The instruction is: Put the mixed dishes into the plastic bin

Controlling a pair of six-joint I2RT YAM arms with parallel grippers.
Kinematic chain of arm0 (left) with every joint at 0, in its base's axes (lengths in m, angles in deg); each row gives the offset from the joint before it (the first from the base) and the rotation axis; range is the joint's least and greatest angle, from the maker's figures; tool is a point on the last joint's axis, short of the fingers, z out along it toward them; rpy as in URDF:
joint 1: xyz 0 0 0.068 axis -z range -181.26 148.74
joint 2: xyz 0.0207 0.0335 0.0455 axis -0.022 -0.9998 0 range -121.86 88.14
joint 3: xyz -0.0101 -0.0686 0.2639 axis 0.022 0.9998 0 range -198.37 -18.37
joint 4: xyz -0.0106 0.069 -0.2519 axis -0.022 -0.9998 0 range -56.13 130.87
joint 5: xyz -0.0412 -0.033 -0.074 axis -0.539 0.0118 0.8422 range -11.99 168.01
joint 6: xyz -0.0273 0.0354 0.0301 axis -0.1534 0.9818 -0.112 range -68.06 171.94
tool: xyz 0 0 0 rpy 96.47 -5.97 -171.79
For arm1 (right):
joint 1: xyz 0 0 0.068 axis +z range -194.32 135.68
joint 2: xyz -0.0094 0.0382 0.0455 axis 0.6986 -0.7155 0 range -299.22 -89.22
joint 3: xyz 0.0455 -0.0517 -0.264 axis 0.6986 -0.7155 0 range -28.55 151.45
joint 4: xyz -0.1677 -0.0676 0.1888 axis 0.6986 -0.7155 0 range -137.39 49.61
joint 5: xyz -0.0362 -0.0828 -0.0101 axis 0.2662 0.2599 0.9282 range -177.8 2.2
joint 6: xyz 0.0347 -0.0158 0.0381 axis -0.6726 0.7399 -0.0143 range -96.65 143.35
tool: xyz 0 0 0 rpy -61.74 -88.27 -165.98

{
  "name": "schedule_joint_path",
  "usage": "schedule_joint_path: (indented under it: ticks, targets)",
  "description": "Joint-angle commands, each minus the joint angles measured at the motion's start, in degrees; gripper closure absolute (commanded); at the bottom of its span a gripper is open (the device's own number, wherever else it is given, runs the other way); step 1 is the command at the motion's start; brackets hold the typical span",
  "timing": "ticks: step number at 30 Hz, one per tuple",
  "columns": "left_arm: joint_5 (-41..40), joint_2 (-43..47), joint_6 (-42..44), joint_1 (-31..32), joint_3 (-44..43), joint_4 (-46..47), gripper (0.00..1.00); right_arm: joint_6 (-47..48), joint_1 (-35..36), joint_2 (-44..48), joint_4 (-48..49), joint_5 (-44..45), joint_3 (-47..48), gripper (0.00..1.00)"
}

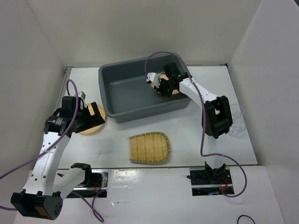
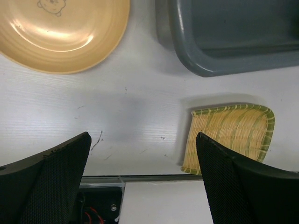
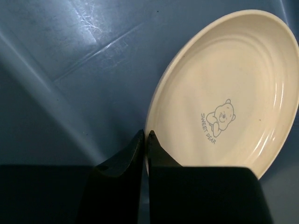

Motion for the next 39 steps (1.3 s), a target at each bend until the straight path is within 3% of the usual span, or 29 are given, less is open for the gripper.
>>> schedule_joint_path:
  ticks: [1, 3, 5, 6, 9, 14, 15, 19, 25, 35, 39]
  targets:
    - [-3.9, -0.4, -3.3, -2.0, -1.4, -2.1, 0.01, 1.0, 0.4, 1.3, 3.4, 0.9, 0.0, 0.86]
    - [-4.9, -0.4, -4.1, -3.4, -1.9, -2.1, 0.01, 1.0, 0.9, 2.3, 1.8, 1.4, 0.5, 0.68]
    - [-5.5, -0.4, -4.1, -4.8, -3.3, -2.1, 0.01, 0.0, 0.9, 3.9, 1.3, 0.9, 0.5, 0.57]
    - [-6.0, -1.0, -4.1, -4.8, -4.2, -1.5, 0.01, -0.9, 0.9, 4.6, 1.3, 0.9, 0.5, 0.44]
    - [-9.2, -5.7, -4.7, -6.9, -9.9, -2.9, 0.01, -1.9, 1.4, 8.3, 1.3, 0.9, -0.6, 0.28]
    - [-13.8, -17.3, -8.8, -13.6, -22.1, -8.2, 0.01, -10.7, 1.4, 23.3, 5.8, 9.0, -9.4, 0.25]
    - [-14.5, -18.4, -11.7, -14.5, -23.0, -8.2, 0.01, -12.0, 1.4, 26.4, 8.1, 11.2, -11.7, 0.19]
    - [-8.0, -23.8, -14.2, -21.2, -20.4, -5.6, 0.01, -14.9, -1.3, 42.0, 9.8, 20.0, -25.6, 0.11]
    - [-5.9, -35.1, -9.5, -30.0, -16.8, -3.8, 0.01, -18.9, -5.2, 60.4, 7.9, 23.3, -39.2, 0.03]
    - [-10.6, -48.6, -8.4, -32.0, -18.1, -1.5, 0.01, -26.8, -16.0, 66.1, 8.1, 13.5, -46.7, 0.03]
    - [-8.8, -51.6, -8.6, -32.5, -15.5, 0.4, 0.15, -25.7, -16.0, 66.1, 8.1, 14.2, -48.0, 0.03]
